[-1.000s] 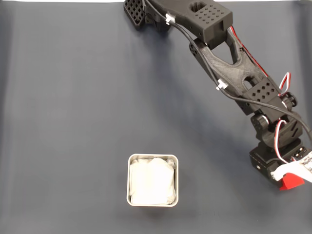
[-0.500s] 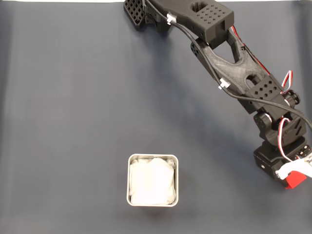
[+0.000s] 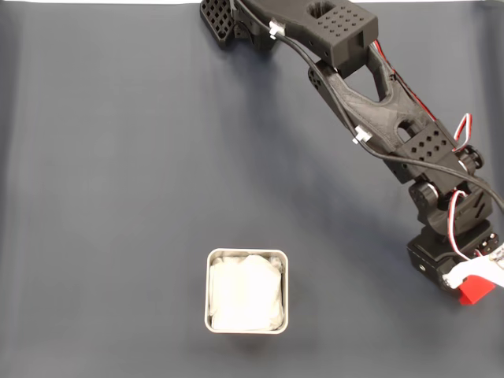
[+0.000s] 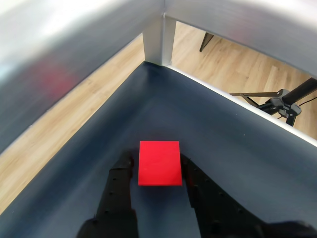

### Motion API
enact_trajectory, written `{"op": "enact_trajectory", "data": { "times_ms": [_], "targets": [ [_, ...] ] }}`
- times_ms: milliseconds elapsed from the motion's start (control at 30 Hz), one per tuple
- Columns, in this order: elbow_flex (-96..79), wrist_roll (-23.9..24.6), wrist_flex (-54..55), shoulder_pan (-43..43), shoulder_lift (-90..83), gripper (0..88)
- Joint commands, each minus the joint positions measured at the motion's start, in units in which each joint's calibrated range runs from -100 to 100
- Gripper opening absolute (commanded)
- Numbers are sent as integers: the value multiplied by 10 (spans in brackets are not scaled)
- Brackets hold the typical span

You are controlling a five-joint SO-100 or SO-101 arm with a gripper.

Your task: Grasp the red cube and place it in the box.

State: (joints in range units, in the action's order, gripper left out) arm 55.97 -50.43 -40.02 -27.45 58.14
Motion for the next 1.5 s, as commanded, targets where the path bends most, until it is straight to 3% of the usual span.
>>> {"op": "enact_trajectory", "data": {
  "times_ms": [0,600,1467],
  "targets": [
    [-5,-4,8,1,-50,161],
    [-20,-9,12,5,-74,119],
    [-235,-5,9,41,-317,114]
  ]
}}
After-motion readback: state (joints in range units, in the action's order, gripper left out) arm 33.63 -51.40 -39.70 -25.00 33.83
